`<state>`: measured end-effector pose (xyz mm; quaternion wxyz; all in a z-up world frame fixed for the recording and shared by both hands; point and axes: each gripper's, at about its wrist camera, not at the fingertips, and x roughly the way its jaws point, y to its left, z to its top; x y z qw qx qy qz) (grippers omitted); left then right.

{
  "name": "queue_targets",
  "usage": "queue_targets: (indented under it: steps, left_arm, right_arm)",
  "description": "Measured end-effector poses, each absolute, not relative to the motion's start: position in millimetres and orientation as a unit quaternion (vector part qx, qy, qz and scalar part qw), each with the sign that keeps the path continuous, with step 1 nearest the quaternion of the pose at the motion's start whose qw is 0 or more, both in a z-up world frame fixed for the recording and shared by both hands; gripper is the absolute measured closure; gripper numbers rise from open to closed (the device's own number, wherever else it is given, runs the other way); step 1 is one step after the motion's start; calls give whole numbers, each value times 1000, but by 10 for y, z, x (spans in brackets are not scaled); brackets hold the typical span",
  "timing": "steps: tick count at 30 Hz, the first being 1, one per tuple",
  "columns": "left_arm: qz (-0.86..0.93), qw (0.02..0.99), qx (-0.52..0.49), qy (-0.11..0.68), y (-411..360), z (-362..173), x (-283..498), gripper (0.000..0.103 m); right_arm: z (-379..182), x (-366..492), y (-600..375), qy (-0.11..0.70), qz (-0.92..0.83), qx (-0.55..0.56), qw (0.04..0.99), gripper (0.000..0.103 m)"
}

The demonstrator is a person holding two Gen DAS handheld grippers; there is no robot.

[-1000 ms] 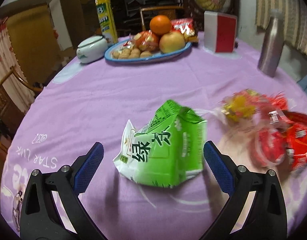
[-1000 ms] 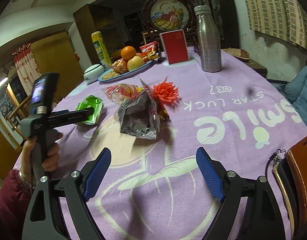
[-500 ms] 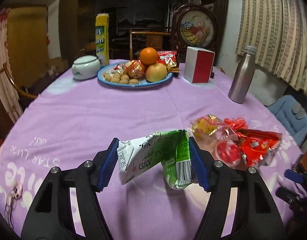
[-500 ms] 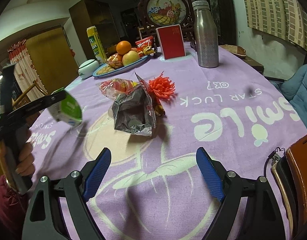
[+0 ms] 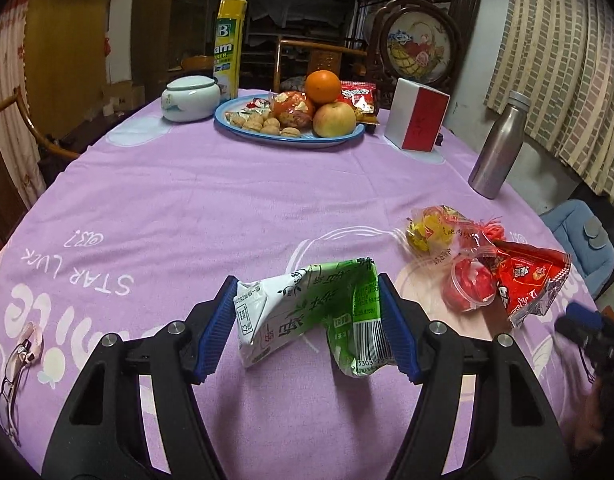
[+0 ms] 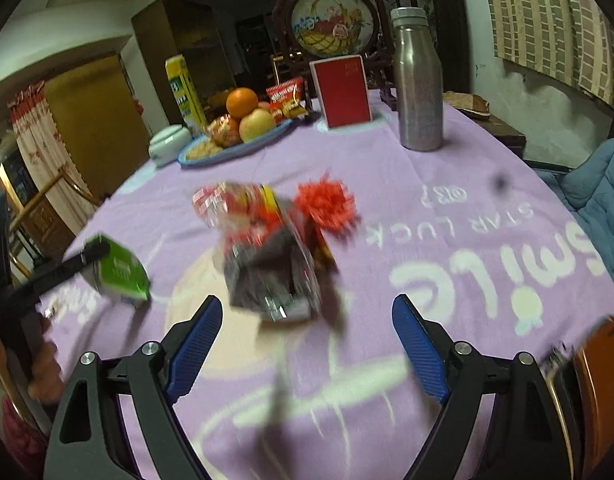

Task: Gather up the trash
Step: 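Hold the green tea carton in the left tool while the right tool grasps the red snack bag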

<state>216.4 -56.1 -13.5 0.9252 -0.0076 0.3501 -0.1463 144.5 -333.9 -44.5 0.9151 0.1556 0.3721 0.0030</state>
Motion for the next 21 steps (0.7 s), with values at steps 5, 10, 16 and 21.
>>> queue_targets:
  steps: [5,10,16,21]
  left_arm:
    - [-144,927,0,346,-582,-140,2152,35]
    - [-139,928,2,345,-588,-142,2161,32]
    - [-129,927,10,353,-604,-175,2178,28]
    - [-127,914,27,385,-667,-304,2250,26]
  right_arm:
    - [-376,1678,-3256,364,6,158,918,17]
    - [-489,1838,-3243,378,4,168,910,66]
    - [-216,1530,-3234,319,18,178,931,99]
    - [-65,1296,-3122,296,41,172,939,99]
